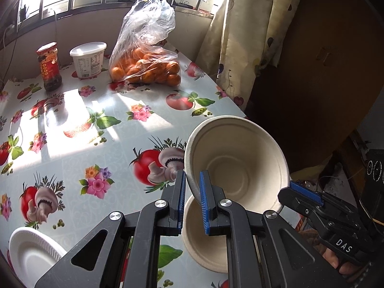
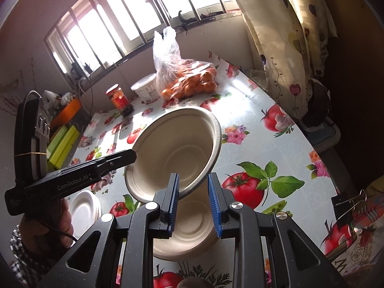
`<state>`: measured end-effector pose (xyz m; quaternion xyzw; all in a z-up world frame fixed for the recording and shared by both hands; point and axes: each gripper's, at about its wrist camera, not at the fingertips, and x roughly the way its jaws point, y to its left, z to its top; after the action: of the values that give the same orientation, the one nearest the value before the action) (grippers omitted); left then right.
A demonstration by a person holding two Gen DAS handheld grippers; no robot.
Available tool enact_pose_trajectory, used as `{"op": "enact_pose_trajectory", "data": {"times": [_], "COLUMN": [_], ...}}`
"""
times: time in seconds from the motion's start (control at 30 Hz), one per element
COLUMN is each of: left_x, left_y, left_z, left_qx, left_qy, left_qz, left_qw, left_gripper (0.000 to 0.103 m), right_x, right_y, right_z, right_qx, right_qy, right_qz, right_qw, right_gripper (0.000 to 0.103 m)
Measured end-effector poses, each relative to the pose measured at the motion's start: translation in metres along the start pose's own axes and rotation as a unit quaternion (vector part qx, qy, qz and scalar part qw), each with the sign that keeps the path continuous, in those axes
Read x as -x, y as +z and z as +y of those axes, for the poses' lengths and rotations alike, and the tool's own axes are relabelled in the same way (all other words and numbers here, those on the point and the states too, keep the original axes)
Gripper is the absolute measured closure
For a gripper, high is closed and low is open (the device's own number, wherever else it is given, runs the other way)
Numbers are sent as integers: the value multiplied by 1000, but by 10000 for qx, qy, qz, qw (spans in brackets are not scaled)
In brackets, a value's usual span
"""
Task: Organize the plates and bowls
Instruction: 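Lower the held bowl into the nested bowls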
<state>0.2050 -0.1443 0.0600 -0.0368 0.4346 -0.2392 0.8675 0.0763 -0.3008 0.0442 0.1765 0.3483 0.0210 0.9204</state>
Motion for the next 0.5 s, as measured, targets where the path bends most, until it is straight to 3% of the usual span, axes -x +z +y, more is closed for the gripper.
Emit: {"op": "enact_pose_trajectory", "data": {"times": [0.5], "left_x": [9], "left_y": [-28], "left_z": [2], "left_qx": [47], "left_qy": [-63], "left_qz": [101], "left_qw": [9999], "left_gripper": [91], "right_x": [9], "right_y": [-31], "right_z": [19], "right_qx": [-67], "right_qy": [20], "right_qz": [99], "right_qw": [9999], "right_gripper": [79]}}
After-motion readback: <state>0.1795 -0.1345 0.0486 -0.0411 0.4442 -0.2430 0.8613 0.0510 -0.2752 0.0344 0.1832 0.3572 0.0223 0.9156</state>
